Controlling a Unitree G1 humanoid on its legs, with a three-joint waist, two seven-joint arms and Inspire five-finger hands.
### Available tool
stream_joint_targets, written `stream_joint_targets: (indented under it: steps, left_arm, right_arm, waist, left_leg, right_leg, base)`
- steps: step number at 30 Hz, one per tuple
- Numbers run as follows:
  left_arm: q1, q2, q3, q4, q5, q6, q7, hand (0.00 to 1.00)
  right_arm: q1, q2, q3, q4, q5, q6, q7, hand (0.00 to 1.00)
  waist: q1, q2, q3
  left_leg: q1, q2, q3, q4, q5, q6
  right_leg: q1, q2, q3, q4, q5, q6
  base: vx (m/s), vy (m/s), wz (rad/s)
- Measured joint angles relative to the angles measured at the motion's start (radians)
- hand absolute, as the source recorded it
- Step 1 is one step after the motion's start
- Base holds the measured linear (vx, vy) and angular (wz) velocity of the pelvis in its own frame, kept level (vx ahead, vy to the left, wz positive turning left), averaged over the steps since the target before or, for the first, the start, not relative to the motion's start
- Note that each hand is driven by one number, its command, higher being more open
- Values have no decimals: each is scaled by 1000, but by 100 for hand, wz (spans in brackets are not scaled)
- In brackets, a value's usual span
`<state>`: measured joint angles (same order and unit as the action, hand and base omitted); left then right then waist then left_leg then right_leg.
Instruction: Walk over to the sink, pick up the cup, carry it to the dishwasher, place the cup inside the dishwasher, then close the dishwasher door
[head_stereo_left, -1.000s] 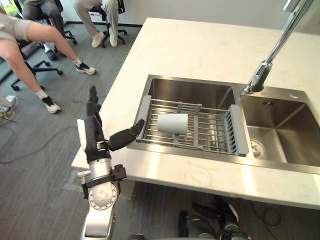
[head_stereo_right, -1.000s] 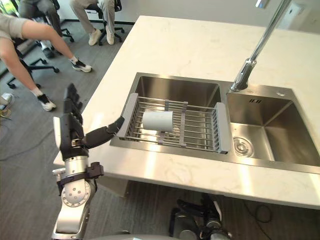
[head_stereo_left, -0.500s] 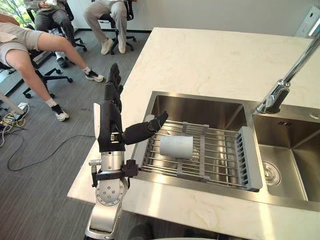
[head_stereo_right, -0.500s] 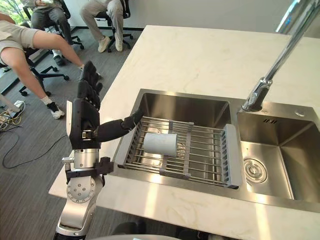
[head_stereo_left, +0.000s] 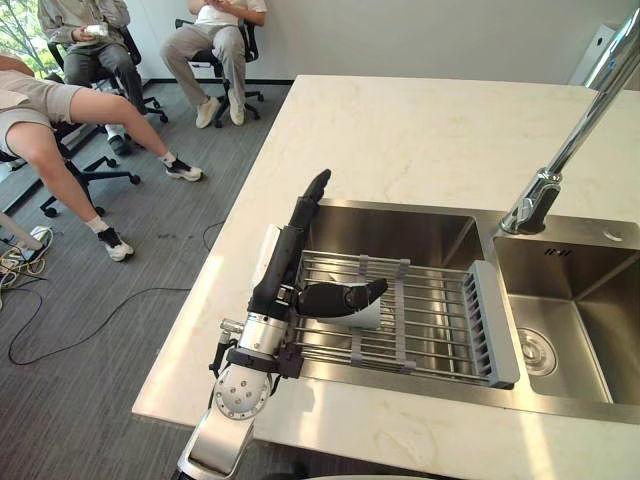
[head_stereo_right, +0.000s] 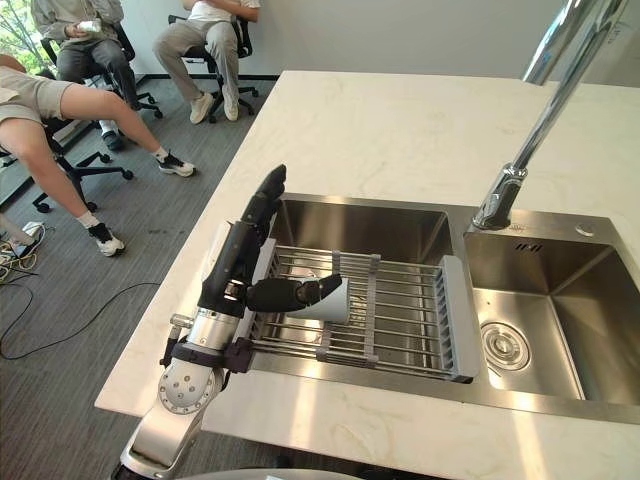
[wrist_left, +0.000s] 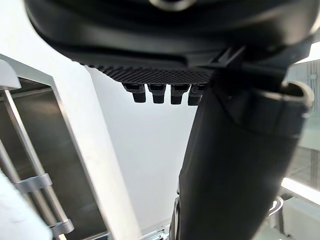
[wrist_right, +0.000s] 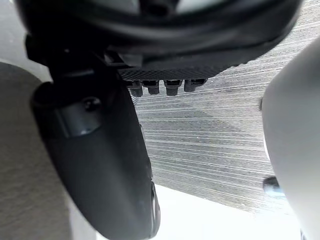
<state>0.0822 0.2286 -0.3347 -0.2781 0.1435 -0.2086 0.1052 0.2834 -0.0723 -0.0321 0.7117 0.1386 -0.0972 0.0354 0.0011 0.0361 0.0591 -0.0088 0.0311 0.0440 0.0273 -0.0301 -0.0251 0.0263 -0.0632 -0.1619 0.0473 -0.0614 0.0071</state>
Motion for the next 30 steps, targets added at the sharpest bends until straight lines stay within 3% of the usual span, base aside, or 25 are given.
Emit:
stream_joint_targets:
  steps: [4, 11, 23, 30]
  left_arm:
    - [-1, 33, 2, 103, 59, 44, -30, 100]
    - [-6, 52, 2, 134, 143, 50, -38, 100]
    - [-118, 64, -5, 247, 252, 74, -16, 100]
    - [-171, 64, -22, 279, 310, 94, 3, 100]
  right_arm:
    - [-7, 0, -1, 10, 17, 0, 2, 100]
    - [-6, 1, -1, 10, 28, 1, 5, 100]
    - [-7, 18, -1, 11, 29, 1, 7, 100]
    - [-12, 20, -1, 11, 36, 1, 5, 100]
  waist:
    - [-18, 0, 0]
    - [-19, -3, 1]
    - [-25, -28, 5]
    - [-44, -28, 6]
  left_leg:
    - [6, -10, -6, -52, 43, 7]
    - [10, -24, -17, -97, 82, 16]
    - [3, -43, -46, -112, 95, 28]
    - [3, -44, -52, -112, 96, 28]
  right_leg:
    - [-2, -2, -4, -41, 37, 6]
    - [-2, -16, -12, -71, 59, 21]
    - [10, -23, -42, -98, 69, 30]
    - [13, -23, -46, -100, 69, 30]
  base:
    - [-114, 21, 4]
    - [-66, 30, 4]
    - [15, 10, 7]
    - [-24, 0, 2]
